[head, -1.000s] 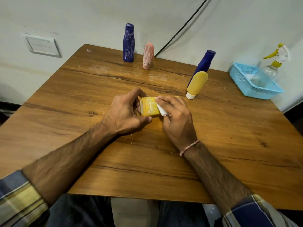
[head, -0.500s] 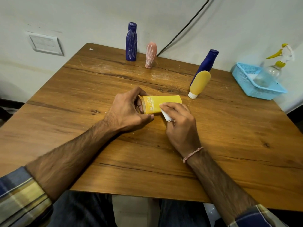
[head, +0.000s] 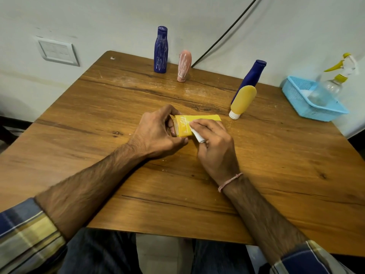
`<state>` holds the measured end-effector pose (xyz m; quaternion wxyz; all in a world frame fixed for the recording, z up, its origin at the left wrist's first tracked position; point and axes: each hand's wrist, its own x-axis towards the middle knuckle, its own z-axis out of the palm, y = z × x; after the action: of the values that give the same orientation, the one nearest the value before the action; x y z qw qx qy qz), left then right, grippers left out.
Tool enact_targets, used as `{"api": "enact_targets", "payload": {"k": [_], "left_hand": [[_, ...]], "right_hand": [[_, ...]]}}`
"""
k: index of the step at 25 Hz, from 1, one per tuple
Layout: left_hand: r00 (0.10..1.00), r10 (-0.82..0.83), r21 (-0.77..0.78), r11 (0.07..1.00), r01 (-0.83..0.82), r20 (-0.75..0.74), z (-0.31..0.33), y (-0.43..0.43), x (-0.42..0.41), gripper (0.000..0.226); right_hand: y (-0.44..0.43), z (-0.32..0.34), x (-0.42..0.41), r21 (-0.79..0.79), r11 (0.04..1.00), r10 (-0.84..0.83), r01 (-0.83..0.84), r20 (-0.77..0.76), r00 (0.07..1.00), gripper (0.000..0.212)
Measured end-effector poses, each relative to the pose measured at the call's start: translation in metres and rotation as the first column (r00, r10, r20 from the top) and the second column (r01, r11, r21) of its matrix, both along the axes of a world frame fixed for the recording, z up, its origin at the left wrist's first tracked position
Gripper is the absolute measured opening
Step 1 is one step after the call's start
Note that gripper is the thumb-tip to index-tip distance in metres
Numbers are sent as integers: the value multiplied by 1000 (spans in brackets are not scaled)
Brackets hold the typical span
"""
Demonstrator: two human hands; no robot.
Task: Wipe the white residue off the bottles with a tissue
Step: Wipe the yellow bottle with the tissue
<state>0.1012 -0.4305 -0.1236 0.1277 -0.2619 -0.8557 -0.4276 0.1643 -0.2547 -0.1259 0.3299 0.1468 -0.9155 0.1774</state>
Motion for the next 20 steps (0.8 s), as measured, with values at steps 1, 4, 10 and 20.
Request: {"api": "enact_targets", "payload": {"k": [1, 4, 10, 20], "left_hand": [[1000, 1, 8, 1000, -1, -1, 0, 0, 0, 60], [1000, 0, 40, 999, -1, 22, 1, 0, 1, 57], [1000, -14, 39, 999, 14, 12, 3, 1, 4, 55], [1000, -6, 19, 1000, 5, 21, 2, 0, 4, 55]], "right_hand": [[0, -1, 1, 20, 999, 33, -33, -2, 999, 42], [-2, -1, 2, 58, 993, 101, -101, -4, 995, 42], [-7, 1, -6, 42, 997, 62, -62, -6, 998, 45], [-12, 13, -16, 9, 1000, -1, 0, 50, 999, 49]]}}
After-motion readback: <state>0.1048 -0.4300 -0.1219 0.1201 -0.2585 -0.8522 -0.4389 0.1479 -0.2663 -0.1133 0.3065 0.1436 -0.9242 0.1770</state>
